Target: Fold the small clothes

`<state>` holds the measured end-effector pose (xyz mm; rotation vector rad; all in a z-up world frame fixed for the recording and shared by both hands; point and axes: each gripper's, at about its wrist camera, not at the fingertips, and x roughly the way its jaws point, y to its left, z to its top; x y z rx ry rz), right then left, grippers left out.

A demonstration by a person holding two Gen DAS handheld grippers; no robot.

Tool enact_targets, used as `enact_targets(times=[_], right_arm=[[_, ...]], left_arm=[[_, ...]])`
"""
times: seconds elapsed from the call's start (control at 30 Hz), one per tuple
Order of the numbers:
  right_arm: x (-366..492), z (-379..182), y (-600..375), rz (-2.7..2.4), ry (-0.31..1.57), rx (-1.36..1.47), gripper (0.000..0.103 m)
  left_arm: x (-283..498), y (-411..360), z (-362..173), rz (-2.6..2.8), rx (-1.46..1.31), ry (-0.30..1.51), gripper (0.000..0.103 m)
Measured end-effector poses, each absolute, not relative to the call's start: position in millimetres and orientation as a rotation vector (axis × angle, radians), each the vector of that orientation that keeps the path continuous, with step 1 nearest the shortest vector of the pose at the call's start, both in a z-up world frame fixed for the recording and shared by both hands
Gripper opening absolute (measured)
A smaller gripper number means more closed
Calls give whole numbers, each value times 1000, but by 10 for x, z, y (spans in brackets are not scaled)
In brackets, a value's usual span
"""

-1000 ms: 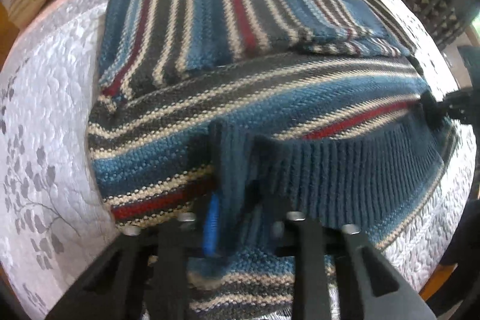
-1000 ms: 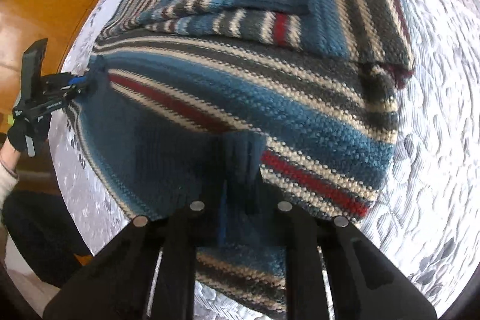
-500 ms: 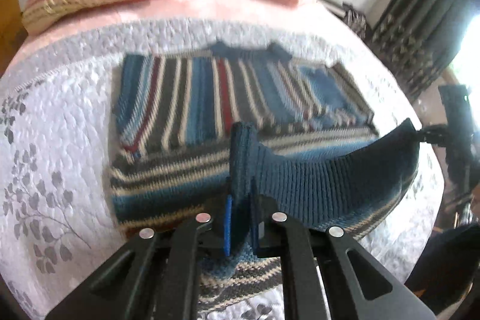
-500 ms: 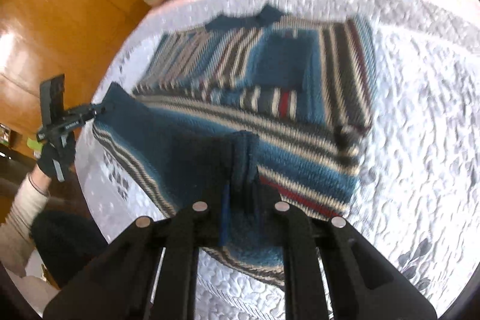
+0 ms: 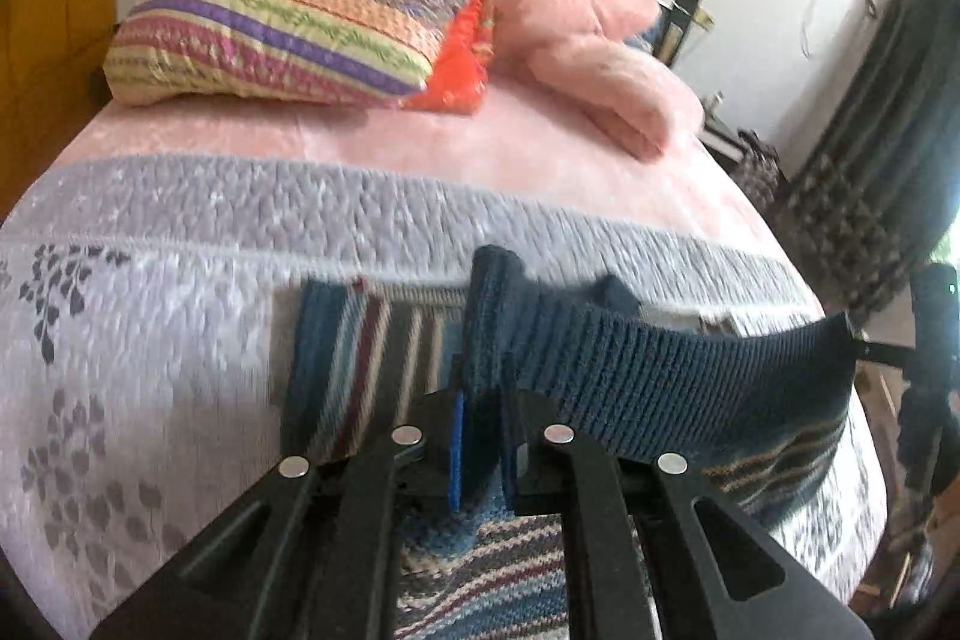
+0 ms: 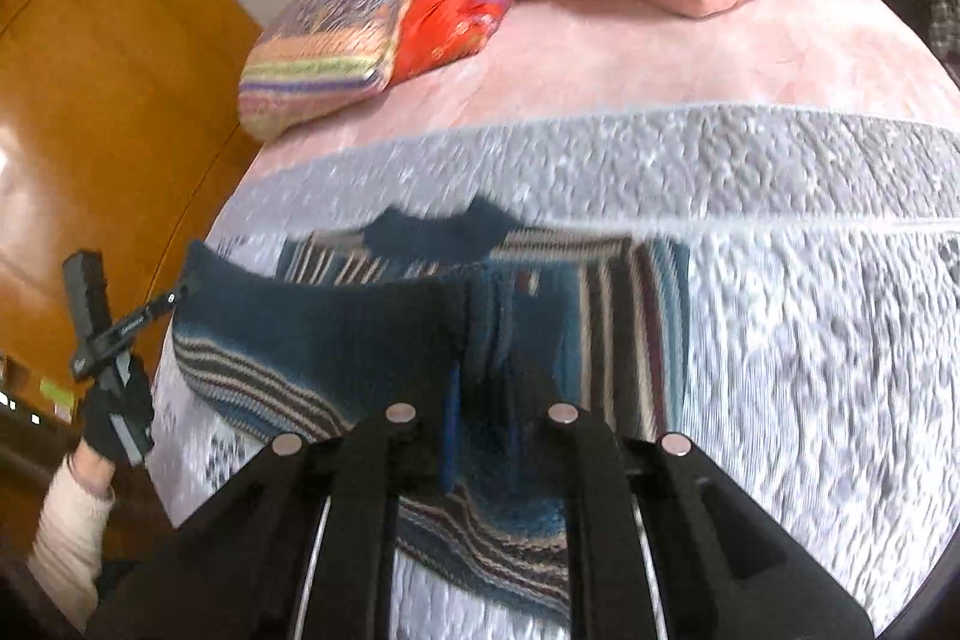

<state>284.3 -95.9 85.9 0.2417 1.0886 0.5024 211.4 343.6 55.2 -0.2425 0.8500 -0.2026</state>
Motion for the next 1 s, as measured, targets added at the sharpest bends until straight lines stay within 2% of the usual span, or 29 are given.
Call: enact_targets(times=[0.27, 0.57, 0.77, 1.0], right_arm=[[3583, 646, -859, 417, 1083, 261, 10], [3985, -78, -771, 332, 1181, 237, 10], [4095, -461, -806, 287, 1233, 261, 11], [4096, -684, -764, 238, 1277, 242, 15]], left_arm=[[2787, 3430, 403, -130, -231, 844, 9], [3233, 3442, -367, -62, -212, 992, 10], [3368, 3439, -712, -17, -190, 1045, 18], [3360, 3435, -738, 5, -183, 1036, 22]])
